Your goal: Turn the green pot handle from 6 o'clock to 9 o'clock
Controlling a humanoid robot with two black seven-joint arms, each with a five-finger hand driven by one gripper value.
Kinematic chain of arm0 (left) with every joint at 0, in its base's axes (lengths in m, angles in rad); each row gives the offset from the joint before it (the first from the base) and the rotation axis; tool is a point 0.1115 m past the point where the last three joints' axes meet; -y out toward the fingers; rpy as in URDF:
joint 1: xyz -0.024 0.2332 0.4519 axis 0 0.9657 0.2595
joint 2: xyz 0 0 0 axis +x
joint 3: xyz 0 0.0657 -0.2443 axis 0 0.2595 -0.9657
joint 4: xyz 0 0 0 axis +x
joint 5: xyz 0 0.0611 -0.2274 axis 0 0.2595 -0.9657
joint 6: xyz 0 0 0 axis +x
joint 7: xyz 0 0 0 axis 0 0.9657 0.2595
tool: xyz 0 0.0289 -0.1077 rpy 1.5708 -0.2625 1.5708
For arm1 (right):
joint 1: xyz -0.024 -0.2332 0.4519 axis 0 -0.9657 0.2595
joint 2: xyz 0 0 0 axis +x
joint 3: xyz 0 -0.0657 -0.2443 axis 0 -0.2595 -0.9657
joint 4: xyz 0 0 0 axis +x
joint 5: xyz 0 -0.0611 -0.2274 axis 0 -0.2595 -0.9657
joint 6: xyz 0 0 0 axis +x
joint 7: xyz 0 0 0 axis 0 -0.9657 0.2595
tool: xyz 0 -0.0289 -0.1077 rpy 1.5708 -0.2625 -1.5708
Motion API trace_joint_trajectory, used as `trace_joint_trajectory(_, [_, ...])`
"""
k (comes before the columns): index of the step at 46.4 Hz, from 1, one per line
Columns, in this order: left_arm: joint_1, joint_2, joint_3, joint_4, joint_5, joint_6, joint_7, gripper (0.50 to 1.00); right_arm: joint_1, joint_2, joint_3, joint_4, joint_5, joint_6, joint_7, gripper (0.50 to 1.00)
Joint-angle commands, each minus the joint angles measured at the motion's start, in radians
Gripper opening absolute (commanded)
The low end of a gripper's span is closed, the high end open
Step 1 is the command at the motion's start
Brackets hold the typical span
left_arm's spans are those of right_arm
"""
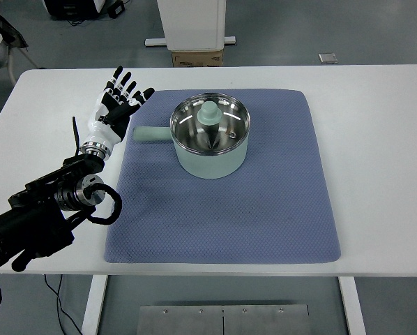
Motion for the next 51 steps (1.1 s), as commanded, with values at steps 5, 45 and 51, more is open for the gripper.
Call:
trace_joint_trajectory(5, [0.011, 0.0, -0.017, 0.0, 0.0, -0.004, 0.0, 1.0, 0.0, 0.0, 0.002, 0.0, 0.001, 0.0, 0.0, 1.0])
trace_joint_trajectory(45, [0.031, 0.001, -0.089, 0.0, -0.032, -0.027, 0.0, 1.0, -0.005, 0.0, 0.006, 0.0, 0.006, 0.0, 0.0, 1.0])
trace_joint_trajectory(51, [0.029, 0.003, -0.089, -0.002, -0.032, -0.027, 0.0, 1.0, -0.008, 0.0, 0.006, 0.0, 0.006, 0.0, 0.0, 1.0])
